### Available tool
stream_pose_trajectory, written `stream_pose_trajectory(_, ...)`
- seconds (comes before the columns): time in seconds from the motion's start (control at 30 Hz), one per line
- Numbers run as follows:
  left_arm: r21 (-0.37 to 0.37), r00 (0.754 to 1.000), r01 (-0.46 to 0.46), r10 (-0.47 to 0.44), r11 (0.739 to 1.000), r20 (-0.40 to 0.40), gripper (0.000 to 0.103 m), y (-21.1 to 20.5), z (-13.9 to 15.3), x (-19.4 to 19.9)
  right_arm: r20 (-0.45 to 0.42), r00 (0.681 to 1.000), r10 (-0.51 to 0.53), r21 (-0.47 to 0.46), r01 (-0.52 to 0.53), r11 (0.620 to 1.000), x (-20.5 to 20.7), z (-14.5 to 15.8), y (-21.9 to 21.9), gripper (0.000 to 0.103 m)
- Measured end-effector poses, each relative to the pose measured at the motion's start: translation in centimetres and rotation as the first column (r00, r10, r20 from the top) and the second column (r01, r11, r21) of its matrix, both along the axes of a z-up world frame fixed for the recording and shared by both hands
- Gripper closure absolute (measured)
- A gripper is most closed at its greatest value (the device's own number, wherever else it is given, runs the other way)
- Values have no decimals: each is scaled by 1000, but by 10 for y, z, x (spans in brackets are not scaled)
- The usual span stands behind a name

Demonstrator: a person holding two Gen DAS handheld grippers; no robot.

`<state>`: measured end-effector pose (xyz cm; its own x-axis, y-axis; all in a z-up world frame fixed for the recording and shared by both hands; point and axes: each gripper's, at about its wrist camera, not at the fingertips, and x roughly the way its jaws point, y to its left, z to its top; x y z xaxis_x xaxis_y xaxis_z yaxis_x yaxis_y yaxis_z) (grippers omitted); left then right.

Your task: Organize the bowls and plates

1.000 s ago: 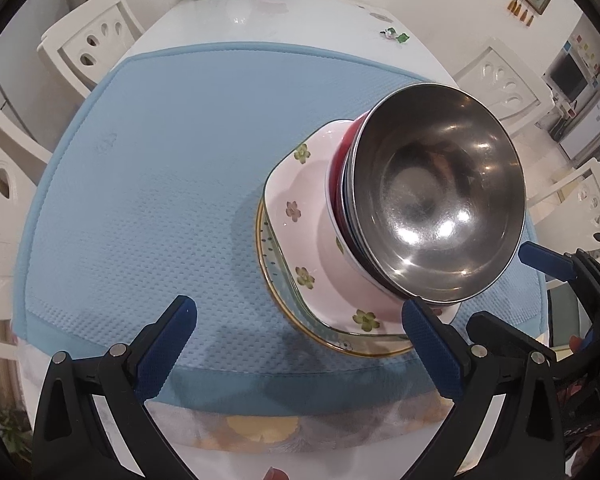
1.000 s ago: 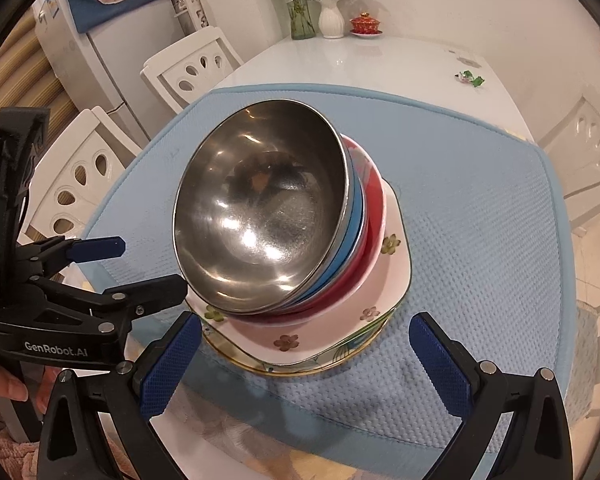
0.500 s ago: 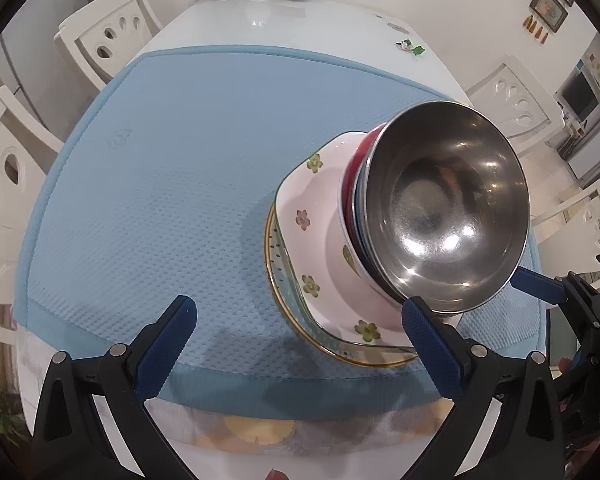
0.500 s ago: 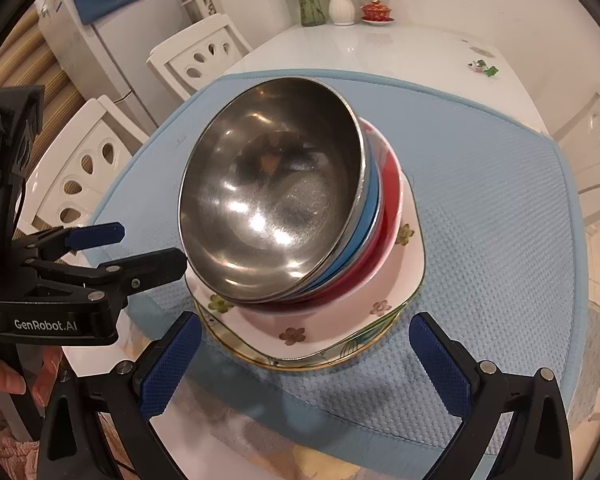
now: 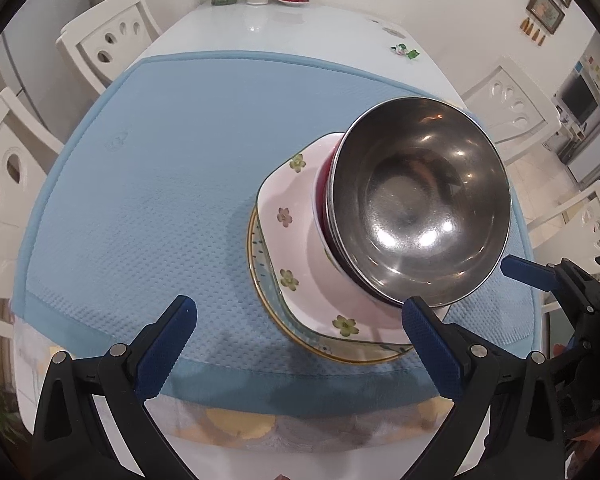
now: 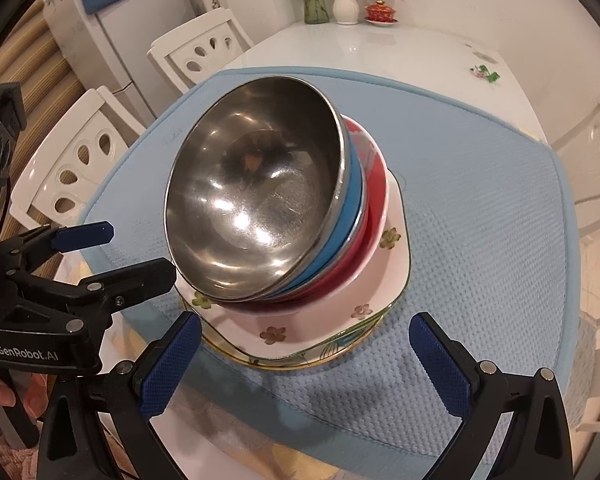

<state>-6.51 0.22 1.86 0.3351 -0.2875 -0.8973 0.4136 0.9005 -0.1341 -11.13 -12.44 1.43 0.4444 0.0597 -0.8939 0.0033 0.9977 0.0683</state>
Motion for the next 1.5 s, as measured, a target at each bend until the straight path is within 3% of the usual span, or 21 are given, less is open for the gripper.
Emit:
stream_pose_trajectory(0.47,26,999,-38,37,999,18,1,-8,0,-14,-53,999,5,13,-4,1000,1,-9,-8,0)
stream_pose_trajectory(1.5,39,998,-66,66,997,1,1,-4,-7,-14,-57,998,29,24,-28,999,-2,-9,-6,0)
